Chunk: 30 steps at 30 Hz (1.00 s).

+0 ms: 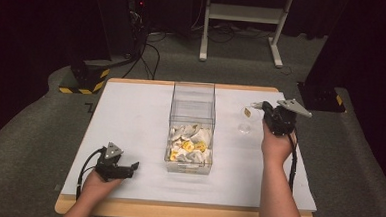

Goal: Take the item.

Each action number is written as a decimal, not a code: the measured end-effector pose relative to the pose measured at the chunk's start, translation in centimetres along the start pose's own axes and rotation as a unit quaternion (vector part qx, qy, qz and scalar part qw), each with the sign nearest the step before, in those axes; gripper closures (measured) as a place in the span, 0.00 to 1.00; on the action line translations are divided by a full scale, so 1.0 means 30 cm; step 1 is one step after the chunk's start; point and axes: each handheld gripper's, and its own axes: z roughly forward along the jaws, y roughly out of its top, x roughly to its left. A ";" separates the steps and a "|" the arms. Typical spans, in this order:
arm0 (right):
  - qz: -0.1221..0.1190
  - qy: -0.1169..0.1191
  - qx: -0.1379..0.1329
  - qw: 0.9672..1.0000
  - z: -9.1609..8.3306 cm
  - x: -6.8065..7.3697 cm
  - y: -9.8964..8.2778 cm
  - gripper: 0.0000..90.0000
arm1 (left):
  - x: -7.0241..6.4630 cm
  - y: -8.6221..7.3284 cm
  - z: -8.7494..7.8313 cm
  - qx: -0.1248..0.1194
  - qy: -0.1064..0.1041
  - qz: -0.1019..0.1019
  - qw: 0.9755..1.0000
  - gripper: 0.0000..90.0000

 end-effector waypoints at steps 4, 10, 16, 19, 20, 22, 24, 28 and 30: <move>-0.002 -0.003 0.009 1.000 0.016 0.002 -0.007 0.99 | 0.000 0.000 0.000 0.000 0.000 0.000 1.000 0.17; -0.009 -0.008 0.028 1.000 0.044 0.000 -0.020 0.99 | 0.001 0.000 0.000 0.000 0.000 0.001 1.000 0.17; -0.003 -0.005 0.044 0.999 0.070 -0.003 -0.035 0.99 | 0.000 0.000 0.000 0.000 0.000 0.001 1.000 0.17; 0.002 -0.005 0.051 0.999 0.080 -0.006 -0.048 0.99 | 0.000 0.000 0.000 0.000 0.000 0.001 1.000 0.17; 0.001 -0.005 0.054 0.999 0.085 -0.006 -0.054 0.99 | 0.000 0.000 0.000 0.000 0.000 0.001 1.000 0.17; 0.005 -0.002 0.057 0.998 0.088 -0.007 -0.060 0.98 | 0.000 0.000 0.000 0.000 0.000 0.001 1.000 0.17; 0.003 -0.005 0.058 0.998 0.090 -0.007 -0.064 0.95 | 0.000 0.000 0.000 0.000 0.000 0.001 1.000 0.17; 0.010 0.000 0.057 0.998 0.091 -0.006 -0.064 0.83 | 0.000 0.000 0.000 0.000 0.000 0.000 1.000 0.17; 0.015 0.006 0.056 0.998 0.088 -0.006 -0.062 0.81 | 0.000 0.000 0.000 0.000 0.000 0.000 1.000 0.17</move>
